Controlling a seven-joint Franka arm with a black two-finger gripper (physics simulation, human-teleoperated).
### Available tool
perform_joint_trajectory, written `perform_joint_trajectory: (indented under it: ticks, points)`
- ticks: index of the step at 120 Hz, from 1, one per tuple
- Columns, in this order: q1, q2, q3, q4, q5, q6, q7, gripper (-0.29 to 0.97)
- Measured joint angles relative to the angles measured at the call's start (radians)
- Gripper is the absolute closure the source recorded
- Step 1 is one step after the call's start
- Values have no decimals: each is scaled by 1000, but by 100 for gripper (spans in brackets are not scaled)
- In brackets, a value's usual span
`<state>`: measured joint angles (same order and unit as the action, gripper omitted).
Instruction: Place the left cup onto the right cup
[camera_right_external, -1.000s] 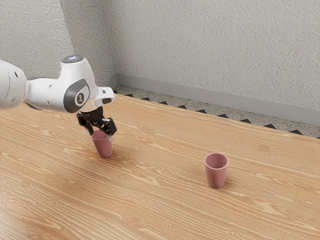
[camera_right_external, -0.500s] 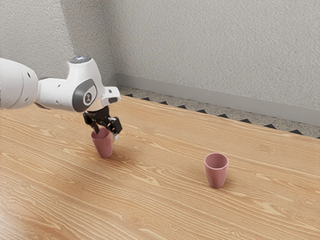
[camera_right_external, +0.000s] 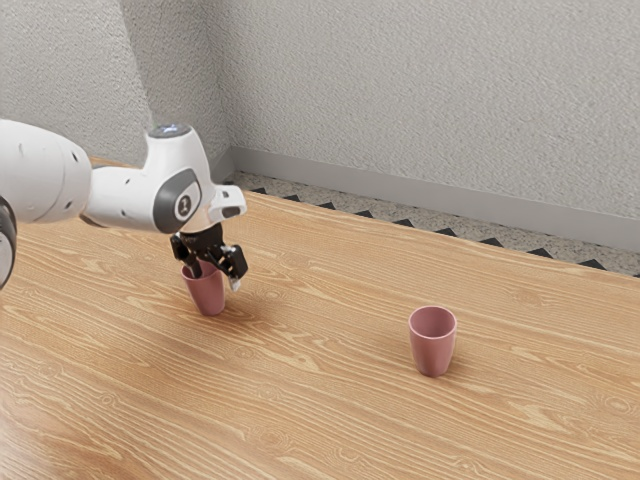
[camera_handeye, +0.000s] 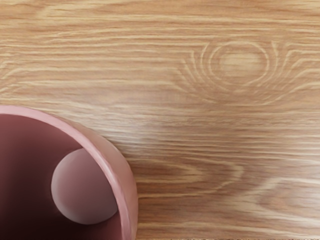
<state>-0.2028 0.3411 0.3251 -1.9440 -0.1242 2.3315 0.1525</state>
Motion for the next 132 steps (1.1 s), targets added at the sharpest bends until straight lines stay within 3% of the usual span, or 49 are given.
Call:
perform_joint_trajectory:
  ticks: [64, 78, 105, 132]
  points:
    - [-4, 36, 0, 2, -3, 22, 0, 6]
    - [-6, 37, 0, 2, -3, 29, 0, 18]
    - [-7, 37, 0, 1, -15, 35, -3, 58]
    - [-11, 37, 2, 0, -22, 38, -9, 74]
